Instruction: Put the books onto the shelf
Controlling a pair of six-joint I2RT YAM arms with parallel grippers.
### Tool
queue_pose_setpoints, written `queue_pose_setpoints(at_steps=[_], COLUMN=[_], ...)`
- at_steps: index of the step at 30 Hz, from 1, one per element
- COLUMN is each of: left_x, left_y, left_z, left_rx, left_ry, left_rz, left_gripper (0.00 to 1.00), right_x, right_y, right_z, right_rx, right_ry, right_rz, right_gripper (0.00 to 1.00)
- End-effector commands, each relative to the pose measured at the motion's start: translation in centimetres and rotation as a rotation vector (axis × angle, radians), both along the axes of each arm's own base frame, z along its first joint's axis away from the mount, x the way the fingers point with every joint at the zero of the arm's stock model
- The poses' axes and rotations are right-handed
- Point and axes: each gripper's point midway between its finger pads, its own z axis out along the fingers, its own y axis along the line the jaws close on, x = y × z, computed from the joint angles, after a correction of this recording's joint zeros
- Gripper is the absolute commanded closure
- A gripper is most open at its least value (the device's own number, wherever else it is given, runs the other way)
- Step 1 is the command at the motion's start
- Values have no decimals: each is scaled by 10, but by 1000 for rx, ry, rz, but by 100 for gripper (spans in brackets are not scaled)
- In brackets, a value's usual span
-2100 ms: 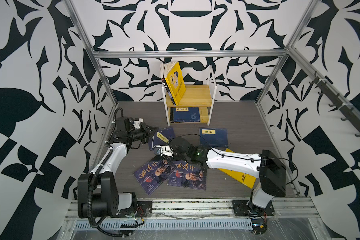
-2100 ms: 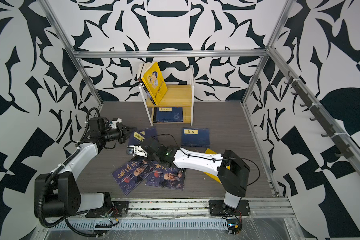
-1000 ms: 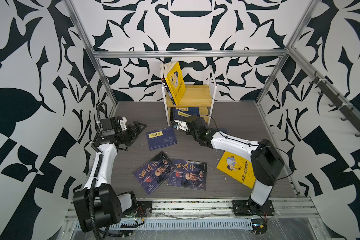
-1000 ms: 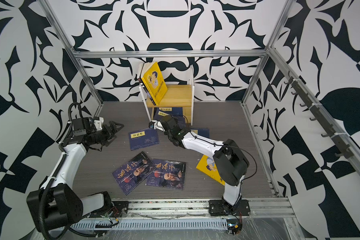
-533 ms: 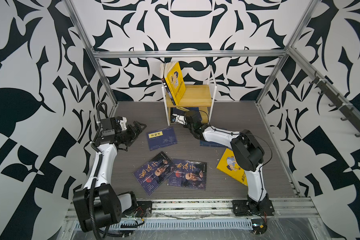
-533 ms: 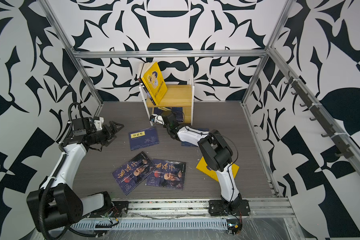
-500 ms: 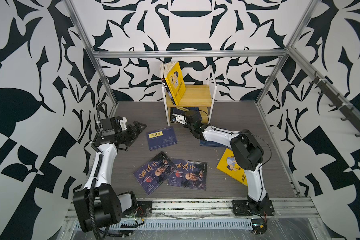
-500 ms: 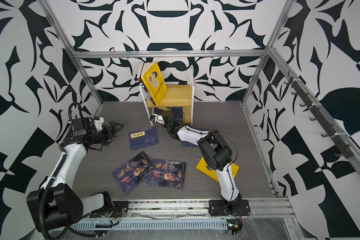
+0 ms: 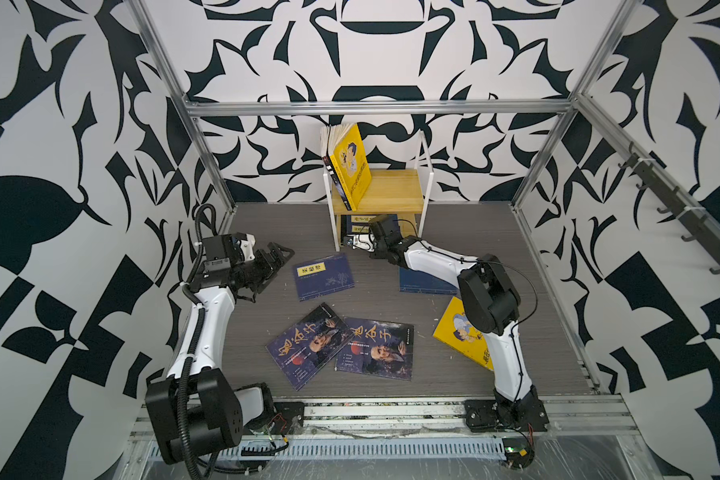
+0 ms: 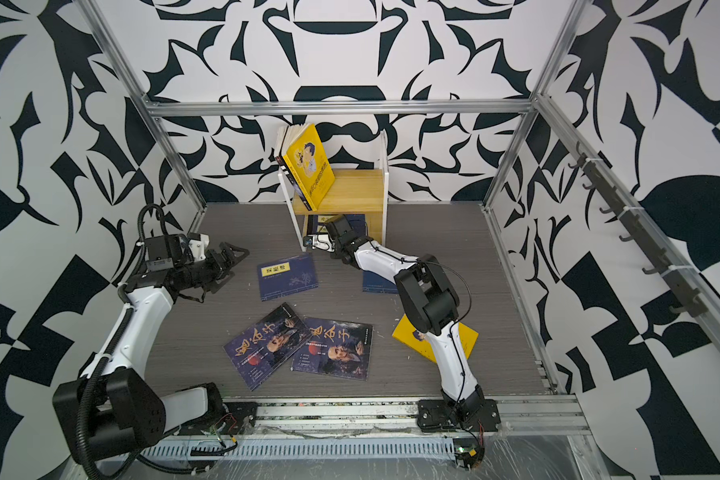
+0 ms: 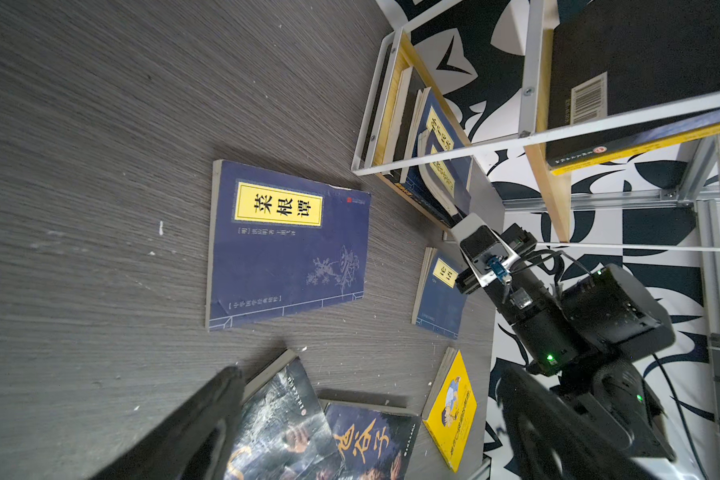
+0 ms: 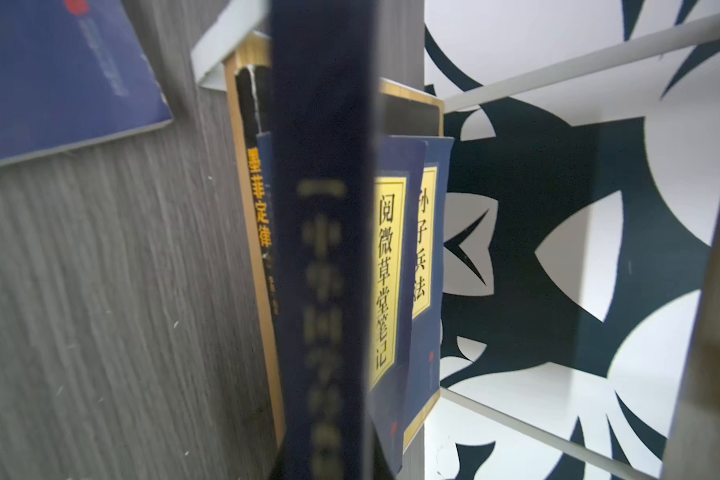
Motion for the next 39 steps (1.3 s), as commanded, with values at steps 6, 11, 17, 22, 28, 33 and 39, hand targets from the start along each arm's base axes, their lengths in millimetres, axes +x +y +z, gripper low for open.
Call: queue_pose_setpoints(at_steps=[6, 11, 17, 22, 28, 33, 39], left_x=[-3, -5, -5, -5, -5, -5, -4], left_y=[-2, -2, -3, -2, -2, -3, -3], left_z=[15, 17, 18, 19, 20, 20, 20], left_rx=[17, 18, 15, 17, 12, 9, 8], left_ry=[-43, -48, -50, -55, -56, -56, -55], left_rz=[-16, -16, -15, -14, -11, -12, -12], left_gripper=[0, 1, 1, 0, 0, 0, 1], right_x=[1, 4, -3, -10, -1, 16, 21], right_y=[2, 3, -5, -6, -3, -1, 0], right_z=[-3, -2, -2, 4, 7, 13, 13], right_rx=[-27, -37, -96, -97, -90, -74, -81], right_ry=[93, 99, 138, 154, 135, 103, 121], right_rz=[49, 61, 68, 84, 69, 41, 71], right_gripper=[92, 67, 56, 50, 48, 48, 41])
